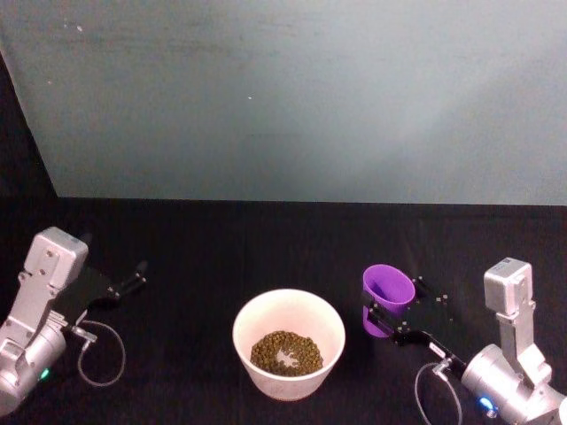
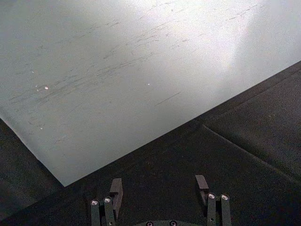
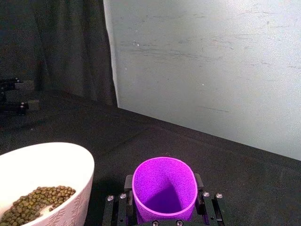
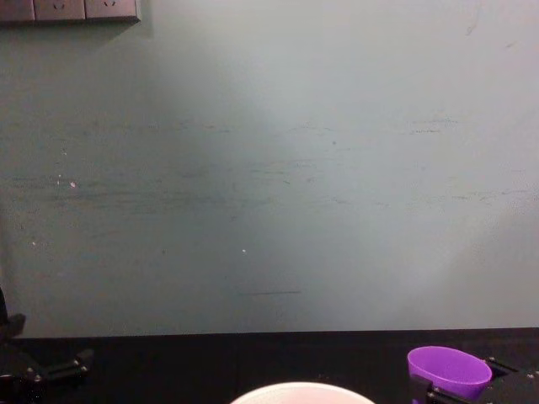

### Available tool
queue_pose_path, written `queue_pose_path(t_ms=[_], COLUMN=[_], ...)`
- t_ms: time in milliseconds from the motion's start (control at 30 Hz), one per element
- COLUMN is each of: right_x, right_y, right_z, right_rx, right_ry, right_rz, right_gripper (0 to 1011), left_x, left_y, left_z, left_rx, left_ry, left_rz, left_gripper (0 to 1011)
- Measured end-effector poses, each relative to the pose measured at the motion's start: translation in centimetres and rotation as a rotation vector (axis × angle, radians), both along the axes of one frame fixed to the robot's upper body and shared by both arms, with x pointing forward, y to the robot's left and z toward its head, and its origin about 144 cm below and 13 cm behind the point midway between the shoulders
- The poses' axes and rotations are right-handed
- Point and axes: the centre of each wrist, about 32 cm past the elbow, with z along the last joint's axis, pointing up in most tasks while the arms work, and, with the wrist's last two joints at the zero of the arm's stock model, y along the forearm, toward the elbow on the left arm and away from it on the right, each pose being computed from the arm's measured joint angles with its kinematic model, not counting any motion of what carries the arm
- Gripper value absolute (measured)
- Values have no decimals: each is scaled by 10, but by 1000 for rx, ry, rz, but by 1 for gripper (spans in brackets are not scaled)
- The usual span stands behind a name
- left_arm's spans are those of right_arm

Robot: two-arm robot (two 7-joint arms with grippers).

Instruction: Pick up the cup and pour the mung beans from the cup into the bowl.

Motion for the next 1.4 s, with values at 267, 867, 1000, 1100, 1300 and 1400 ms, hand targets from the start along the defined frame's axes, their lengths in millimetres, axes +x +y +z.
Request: queue_pose_path(t_ms=[267, 867, 1000, 1100, 1300, 1400], right_x=[0, 0, 0, 0, 0, -1], right_y=[0, 0, 0, 0, 0, 0], right_z=[0, 1, 1, 1, 1, 2], right_rx=[0, -4, -5, -5, -6, -5], right_ry=[-1, -2, -2, -1, -1, -3], right_rz=[0, -2, -2, -2, -2, -2], right_gripper=[723, 1003, 1002, 1002, 1002, 1002], left_x=[0, 0, 0, 0, 0, 0], left_y=[0, 0, 0, 0, 0, 0], left_z=[0, 0, 0, 0, 0, 0], left_rx=[0, 0, 0, 0, 0, 0], left_ry=[0, 0, 0, 0, 0, 0], left_rz=[0, 0, 0, 0, 0, 0], left_gripper=[1003, 1003, 1004, 1004, 1003, 1003])
